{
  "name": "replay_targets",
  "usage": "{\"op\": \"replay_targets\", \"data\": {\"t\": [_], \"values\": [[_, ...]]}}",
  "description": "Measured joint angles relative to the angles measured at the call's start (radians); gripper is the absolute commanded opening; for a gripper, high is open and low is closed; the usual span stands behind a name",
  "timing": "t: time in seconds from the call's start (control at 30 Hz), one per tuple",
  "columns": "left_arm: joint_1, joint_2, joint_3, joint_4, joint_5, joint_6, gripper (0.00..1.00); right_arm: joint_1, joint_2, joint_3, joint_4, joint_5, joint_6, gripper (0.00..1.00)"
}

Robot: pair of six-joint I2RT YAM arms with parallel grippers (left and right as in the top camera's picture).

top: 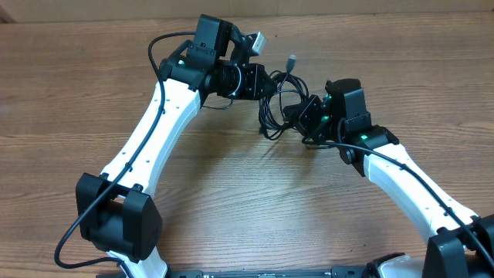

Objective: Untangle cables

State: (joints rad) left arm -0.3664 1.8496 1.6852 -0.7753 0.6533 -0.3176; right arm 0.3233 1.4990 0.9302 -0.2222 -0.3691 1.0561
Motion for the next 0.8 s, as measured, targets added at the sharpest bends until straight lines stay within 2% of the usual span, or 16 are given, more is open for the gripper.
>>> {"op": "replay_targets", "data": {"t": [0.2,0.3,0.4,0.5,0.6,0.63,0.73,0.8], "values": [[0.0,0.0,0.0,-0.101,-0.211,-0.005,0.74,0.0,0.0,0.0,-0.016,0.003,-0.01,0.04],[0.0,0.0,0.0,-0.148,-0.306,-0.01,0.81,0.0,0.0,0.0,-0.009,0.006,-0.01,0.04],[0.0,0.0,0.0,-0.172,-0.342,-0.012,0.81,0.0,0.0,0.0,-0.001,0.023,-0.009,0.04],[0.0,0.0,0.0,-0.204,-0.343,-0.012,0.75,0.0,0.0,0.0,0.017,0.043,-0.003,0.04],[0.0,0.0,0.0,-0.243,-0.343,-0.016,0.41,-0.003,0.0,0.0,0.029,0.051,0.006,0.04],[0.0,0.0,0.0,-0.246,-0.343,-0.018,0.34,-0.003,0.0,0.0,0.029,0.053,0.008,0.04],[0.0,0.0,-0.001,-0.246,-0.343,-0.016,0.22,-0.005,0.0,0.0,0.031,0.058,0.012,0.04],[0.0,0.0,-0.005,-0.241,-0.343,-0.016,0.19,-0.005,0.0,0.0,0.036,0.058,0.013,0.04]]}}
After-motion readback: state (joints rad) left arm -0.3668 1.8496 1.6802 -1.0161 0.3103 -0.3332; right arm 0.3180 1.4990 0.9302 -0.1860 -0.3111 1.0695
